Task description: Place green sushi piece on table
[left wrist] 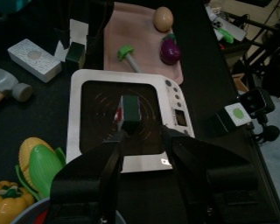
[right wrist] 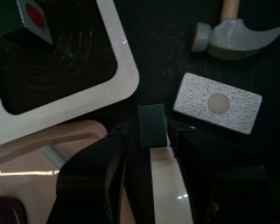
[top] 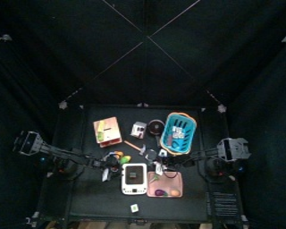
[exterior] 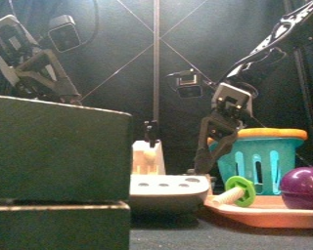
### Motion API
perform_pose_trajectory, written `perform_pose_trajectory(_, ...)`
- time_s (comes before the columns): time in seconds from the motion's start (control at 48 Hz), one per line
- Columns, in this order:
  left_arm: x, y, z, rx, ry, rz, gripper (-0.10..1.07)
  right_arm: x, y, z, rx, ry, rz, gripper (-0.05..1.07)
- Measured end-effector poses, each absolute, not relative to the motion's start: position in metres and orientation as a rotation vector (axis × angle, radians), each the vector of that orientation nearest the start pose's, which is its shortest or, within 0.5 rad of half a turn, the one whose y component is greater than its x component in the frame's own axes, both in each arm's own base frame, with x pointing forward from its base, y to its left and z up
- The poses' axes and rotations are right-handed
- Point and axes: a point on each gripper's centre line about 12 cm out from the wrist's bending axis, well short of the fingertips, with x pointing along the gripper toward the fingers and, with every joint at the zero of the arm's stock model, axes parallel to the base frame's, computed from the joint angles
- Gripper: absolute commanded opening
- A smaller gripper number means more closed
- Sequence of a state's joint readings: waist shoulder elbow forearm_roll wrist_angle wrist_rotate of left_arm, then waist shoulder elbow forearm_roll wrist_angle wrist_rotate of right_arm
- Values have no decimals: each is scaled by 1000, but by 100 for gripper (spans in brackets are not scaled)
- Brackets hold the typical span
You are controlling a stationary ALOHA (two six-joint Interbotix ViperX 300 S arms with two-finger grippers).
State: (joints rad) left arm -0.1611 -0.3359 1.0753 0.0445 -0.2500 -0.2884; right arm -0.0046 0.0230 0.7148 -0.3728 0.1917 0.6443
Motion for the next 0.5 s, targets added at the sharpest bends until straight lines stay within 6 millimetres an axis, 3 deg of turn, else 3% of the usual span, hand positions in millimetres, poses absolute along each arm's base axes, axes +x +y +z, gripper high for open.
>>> perform_pose_trajectory(0.5, 280, -46, 172, -203, 506, -106, 78, 359, -12, 132, 220, 916, -209, 78)
